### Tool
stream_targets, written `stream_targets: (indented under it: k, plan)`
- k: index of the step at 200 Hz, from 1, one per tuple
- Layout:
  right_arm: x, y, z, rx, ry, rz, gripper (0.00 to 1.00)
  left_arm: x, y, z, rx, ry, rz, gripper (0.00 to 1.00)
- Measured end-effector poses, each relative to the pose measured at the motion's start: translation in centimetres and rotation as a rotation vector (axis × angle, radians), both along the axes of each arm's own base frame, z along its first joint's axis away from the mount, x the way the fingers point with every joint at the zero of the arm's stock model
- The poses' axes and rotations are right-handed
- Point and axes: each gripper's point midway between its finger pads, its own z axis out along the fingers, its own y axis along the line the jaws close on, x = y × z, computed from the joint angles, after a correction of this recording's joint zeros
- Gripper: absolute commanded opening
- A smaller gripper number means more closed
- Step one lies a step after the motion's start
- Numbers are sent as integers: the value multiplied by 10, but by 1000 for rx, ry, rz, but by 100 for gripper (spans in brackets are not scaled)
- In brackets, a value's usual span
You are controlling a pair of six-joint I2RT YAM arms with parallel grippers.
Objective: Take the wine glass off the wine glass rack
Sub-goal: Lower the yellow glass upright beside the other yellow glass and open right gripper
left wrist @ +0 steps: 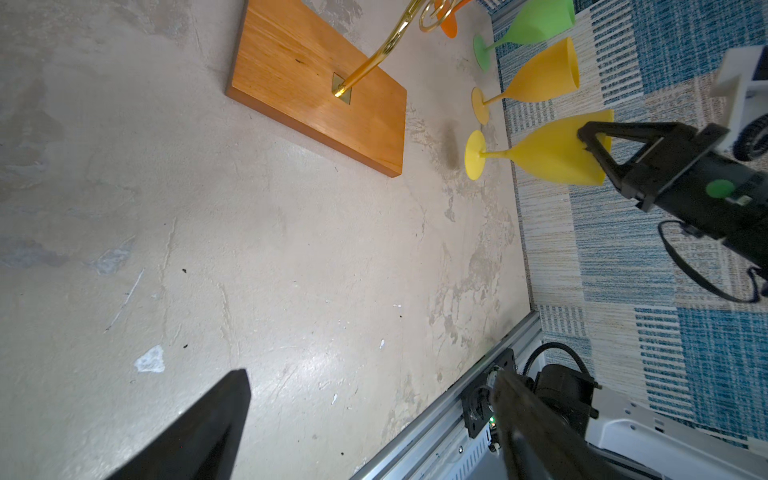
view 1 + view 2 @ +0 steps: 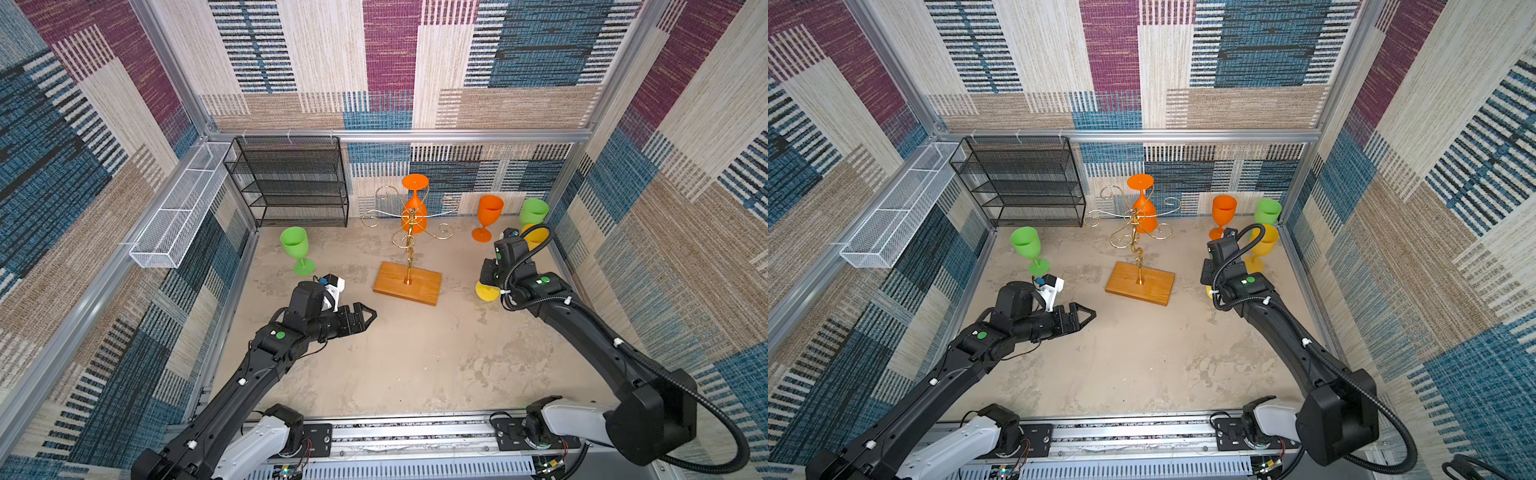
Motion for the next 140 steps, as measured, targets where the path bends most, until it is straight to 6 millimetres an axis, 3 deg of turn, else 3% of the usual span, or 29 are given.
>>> stream_targets:
  k: [58,140]
  plan:
    - [52,-29,-7,-50,-42,-54,0,3,-1,10,12,-1,-8,94]
    - [108,-34,-21,-64,-54,-9,0,5,1,15,27,3,6,92]
